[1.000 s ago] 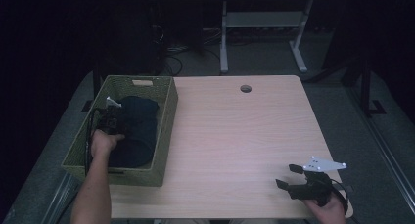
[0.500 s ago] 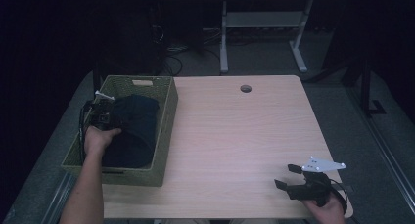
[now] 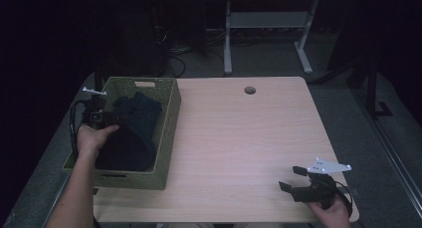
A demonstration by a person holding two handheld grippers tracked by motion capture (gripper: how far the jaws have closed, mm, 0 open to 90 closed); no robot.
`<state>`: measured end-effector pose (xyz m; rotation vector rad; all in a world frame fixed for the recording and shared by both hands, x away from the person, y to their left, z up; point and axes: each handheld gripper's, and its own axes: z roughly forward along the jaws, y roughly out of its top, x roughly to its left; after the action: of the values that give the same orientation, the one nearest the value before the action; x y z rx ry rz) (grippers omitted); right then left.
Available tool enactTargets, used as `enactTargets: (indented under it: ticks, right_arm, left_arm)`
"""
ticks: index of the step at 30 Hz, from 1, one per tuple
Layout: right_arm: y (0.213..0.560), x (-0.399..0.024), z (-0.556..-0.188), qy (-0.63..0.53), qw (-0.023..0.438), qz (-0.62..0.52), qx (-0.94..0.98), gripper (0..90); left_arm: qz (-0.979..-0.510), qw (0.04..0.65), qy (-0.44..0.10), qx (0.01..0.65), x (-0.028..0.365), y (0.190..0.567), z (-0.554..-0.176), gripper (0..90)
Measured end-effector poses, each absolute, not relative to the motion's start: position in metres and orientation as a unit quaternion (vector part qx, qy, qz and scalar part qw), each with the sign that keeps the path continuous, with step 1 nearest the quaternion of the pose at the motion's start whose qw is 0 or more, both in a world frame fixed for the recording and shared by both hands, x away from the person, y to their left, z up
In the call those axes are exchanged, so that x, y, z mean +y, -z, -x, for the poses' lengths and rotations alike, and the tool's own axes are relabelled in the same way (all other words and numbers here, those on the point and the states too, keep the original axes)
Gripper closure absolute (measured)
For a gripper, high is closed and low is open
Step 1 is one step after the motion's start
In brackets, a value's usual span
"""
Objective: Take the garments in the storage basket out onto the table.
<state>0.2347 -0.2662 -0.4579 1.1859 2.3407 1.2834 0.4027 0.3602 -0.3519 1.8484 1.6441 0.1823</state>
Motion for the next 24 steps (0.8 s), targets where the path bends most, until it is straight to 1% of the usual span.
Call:
enactTargets:
  ticks: [14, 24]
  right_arm:
    - [0.459, -0.265, -0.236, -0.436, 0.106, -0.408, 0.795, 17.1]
    - [0.459, -0.266, -0.236, -0.438, 0.104, -0.409, 0.794, 16.4]
  left_arm:
    - [-0.698, 0.366, -0.068, 0.612, 0.365, 0.336, -0.396, 74.9]
    - [-0.689, 0.394, -0.075, 0.603, 0.367, 0.315, -0.39, 75.0]
